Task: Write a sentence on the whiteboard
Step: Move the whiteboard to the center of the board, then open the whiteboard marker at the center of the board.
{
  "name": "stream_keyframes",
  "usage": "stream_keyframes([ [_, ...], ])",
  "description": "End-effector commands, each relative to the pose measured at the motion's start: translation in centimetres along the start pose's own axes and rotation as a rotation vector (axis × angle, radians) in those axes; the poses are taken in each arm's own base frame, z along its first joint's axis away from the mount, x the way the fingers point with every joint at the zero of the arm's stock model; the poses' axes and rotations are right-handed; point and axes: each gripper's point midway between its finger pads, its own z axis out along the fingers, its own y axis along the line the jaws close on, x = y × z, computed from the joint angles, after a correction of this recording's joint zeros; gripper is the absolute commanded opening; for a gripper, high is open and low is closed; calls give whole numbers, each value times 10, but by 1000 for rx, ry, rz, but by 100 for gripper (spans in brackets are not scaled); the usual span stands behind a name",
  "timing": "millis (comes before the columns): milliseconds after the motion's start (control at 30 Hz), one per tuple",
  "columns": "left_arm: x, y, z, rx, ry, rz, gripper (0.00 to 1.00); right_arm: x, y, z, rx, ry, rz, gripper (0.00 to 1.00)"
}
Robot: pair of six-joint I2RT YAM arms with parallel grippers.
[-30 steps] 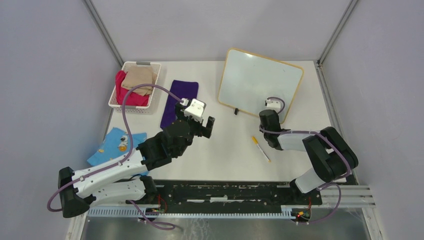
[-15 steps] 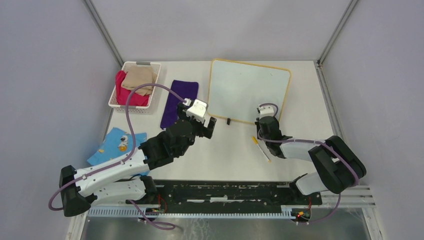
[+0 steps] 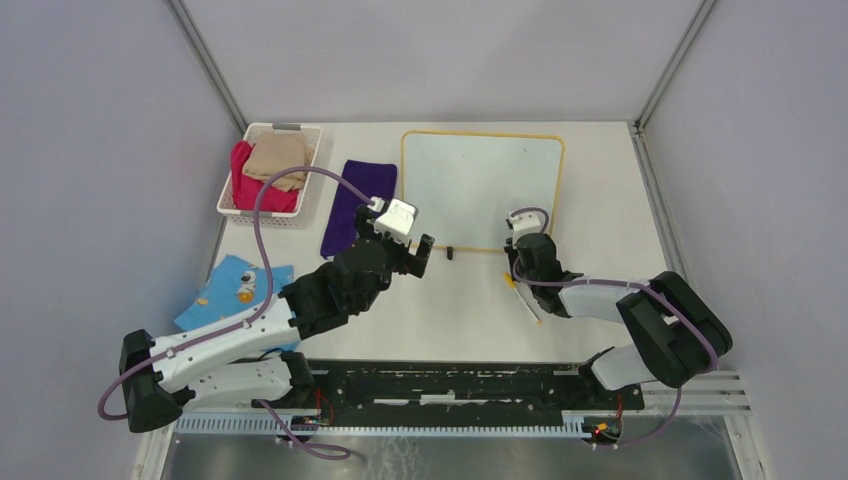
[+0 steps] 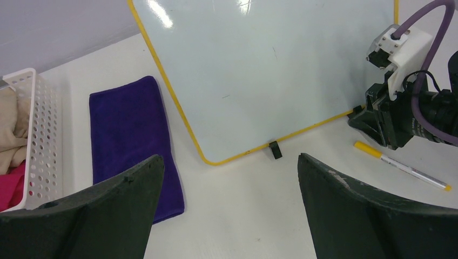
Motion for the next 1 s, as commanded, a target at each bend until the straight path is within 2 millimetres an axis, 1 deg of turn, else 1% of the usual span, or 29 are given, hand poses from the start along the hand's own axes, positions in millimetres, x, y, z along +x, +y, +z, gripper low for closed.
stream_keyframes([
  [0, -22, 0, 0, 10, -46, 4, 98, -20, 10, 1, -31, -53, 27, 1],
  [33, -21, 0, 0, 9, -45, 5, 98, -20, 10, 0, -30, -54, 38, 7],
  [133, -21, 0, 0, 7, -45, 5, 98, -20, 9, -4, -28, -70, 55, 33],
  [200, -22, 0, -1, 9, -46, 5, 98, -21, 7, -7, -25, -77, 56, 43],
  [267, -22, -1, -1, 12, -47, 4, 98, -23, 7, -10, -25, -83, 53, 48],
  [433, -24, 1, -2, 5, -51, 1, 99, -26, 7, -22, -49, -99, 47, 57],
  [533, -26, 3, -3, -1, -58, -5, 100, -20, 8, -33, -75, -94, 42, 59],
  [733, -27, 0, -4, 15, -60, -35, 100, 5, 8, -55, -123, -73, 53, 61],
  [800, -27, 0, -4, 16, -57, -34, 100, 16, 8, -60, -133, -42, 51, 61],
  [900, -28, -1, -4, 20, -59, -37, 100, 28, 11, -65, -158, -4, 45, 63],
  [967, -29, -1, -5, 25, -60, -38, 100, 34, 9, -67, -148, 18, 45, 64],
])
